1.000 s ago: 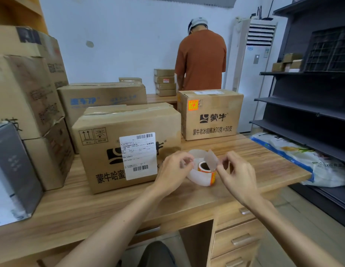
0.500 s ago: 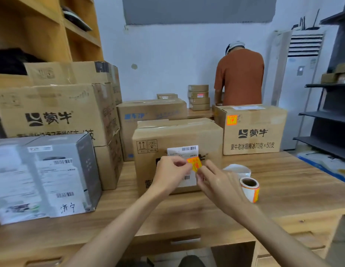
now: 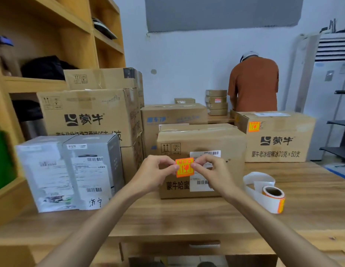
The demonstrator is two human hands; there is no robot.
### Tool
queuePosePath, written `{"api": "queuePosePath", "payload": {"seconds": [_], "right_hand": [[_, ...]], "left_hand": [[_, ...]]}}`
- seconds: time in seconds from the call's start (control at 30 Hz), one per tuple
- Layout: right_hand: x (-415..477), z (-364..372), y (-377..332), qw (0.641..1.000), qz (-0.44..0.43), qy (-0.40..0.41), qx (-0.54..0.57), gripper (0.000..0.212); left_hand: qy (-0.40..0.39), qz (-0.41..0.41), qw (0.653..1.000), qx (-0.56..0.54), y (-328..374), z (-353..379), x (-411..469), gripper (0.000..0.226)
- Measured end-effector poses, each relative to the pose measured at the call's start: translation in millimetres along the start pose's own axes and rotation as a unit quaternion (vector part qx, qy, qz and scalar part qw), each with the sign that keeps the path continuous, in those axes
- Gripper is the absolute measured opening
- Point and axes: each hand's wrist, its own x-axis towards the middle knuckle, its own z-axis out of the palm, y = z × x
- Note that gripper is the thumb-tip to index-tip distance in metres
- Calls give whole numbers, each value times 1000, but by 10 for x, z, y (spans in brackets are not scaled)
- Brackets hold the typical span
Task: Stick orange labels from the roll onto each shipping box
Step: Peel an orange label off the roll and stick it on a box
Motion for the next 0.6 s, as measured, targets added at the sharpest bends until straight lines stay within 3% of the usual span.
{"api": "queuePosePath", "payload": {"seconds": [0.17, 0.37, 0.6], "right_hand": [[142, 178, -126, 1000, -3, -15, 4, 17], [379, 397, -269, 995, -35, 50, -80, 14], [445, 521, -281, 979, -46, 100, -169, 14]], "left_hand": [[43, 5, 999, 17, -87, -153, 15, 15], [150, 2, 989, 18, -188, -200, 184, 15], [206, -35, 977, 35, -258, -167, 302, 15]]}}
